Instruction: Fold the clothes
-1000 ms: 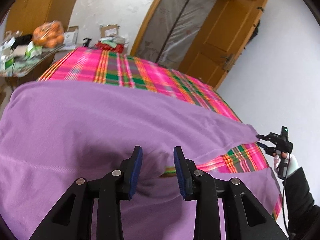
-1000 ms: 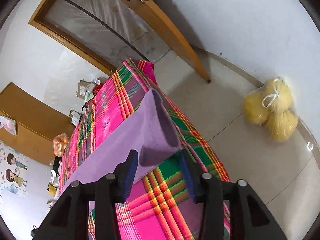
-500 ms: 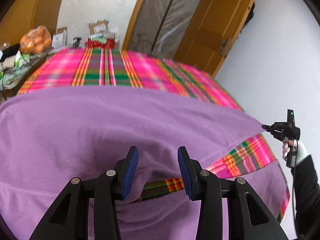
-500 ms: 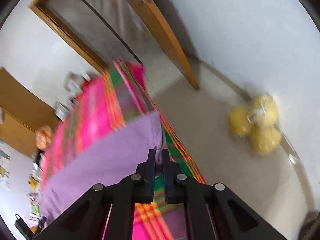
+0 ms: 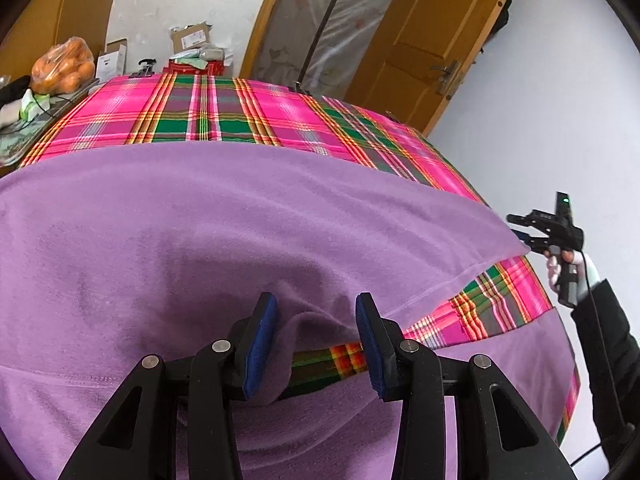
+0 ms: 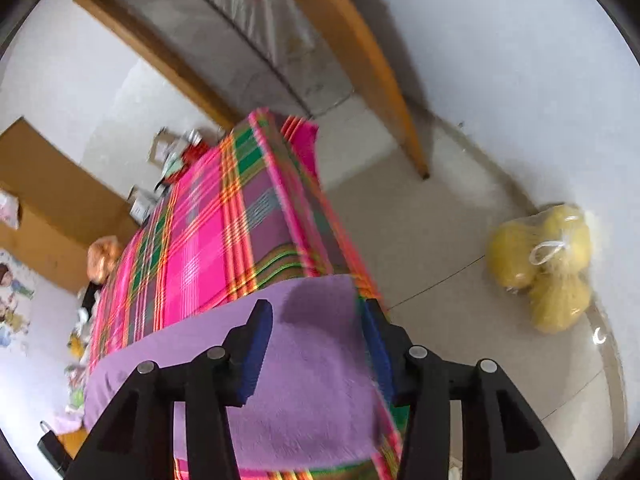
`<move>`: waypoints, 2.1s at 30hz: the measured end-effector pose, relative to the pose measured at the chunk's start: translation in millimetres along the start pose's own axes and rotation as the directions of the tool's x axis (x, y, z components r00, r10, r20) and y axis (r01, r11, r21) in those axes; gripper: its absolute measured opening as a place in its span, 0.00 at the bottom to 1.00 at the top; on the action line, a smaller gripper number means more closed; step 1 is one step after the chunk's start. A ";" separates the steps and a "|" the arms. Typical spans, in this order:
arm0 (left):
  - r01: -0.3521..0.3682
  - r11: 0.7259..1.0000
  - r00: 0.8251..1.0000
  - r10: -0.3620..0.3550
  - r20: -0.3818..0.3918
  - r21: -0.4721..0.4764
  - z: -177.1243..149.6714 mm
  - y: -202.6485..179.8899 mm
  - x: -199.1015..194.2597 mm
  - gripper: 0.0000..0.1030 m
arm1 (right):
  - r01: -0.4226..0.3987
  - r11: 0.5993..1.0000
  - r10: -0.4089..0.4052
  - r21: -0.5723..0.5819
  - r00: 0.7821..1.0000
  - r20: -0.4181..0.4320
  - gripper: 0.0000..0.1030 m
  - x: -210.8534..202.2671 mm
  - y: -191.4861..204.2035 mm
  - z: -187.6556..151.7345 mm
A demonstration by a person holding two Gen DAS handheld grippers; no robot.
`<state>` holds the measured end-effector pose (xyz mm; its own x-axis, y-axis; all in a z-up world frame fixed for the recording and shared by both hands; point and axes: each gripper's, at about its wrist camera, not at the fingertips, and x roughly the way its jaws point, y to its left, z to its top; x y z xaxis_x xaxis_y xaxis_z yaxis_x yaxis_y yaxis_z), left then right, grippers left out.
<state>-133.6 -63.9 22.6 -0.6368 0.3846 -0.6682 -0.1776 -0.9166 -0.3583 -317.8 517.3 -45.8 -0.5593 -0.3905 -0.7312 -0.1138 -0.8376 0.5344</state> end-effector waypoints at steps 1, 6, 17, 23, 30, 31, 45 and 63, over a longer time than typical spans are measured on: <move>0.002 1.000 1.000 -0.002 0.003 0.001 0.8 -0.5 -0.6 0.42 | -0.003 1.000 0.003 -0.011 1.000 -0.009 0.45 3.4 2.7 -0.2; -0.011 1.000 1.000 0.011 0.005 0.014 3.0 -3.6 -1.6 0.42 | 0.025 0.997 -0.024 -0.069 1.000 0.020 0.05 4.5 16.7 3.7; -0.012 1.000 1.000 0.012 -0.017 0.006 4.9 -0.4 8.3 0.42 | 0.188 0.980 -0.185 -0.073 0.982 0.048 0.15 3.9 15.0 16.7; -0.008 1.000 1.000 0.008 -0.013 -0.001 4.1 0.0 9.2 0.42 | 0.070 0.997 -0.071 0.016 0.994 0.085 0.32 -12.8 -6.7 9.4; -0.005 1.000 1.000 0.005 -0.008 -0.010 3.5 -0.1 8.9 0.42 | -0.013 1.000 0.013 0.020 1.000 -0.010 0.41 8.0 -7.2 7.9; -0.003 1.000 1.000 0.003 -0.007 -0.013 3.5 0.3 8.7 0.42 | -0.022 0.999 0.022 0.024 1.000 -0.015 0.36 10.4 -7.0 8.2; -0.003 1.000 1.000 0.003 0.009 -0.024 5.7 2.6 5.9 0.42 | 0.110 0.991 -0.099 -0.076 0.986 0.136 0.11 -12.9 24.9 29.1; 0.033 0.999 0.999 -0.033 -0.008 -0.014 -0.6 -2.8 3.7 0.42 | -0.126 0.949 0.106 0.290 0.991 0.084 0.37 -41.6 -43.3 -39.5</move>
<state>-135.0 -59.8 20.7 -0.6249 0.4157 -0.6608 -0.1885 -0.9017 -0.3890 -257.2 554.7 -55.3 -0.6351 -0.4440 -0.6320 -0.2755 -0.6342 0.7224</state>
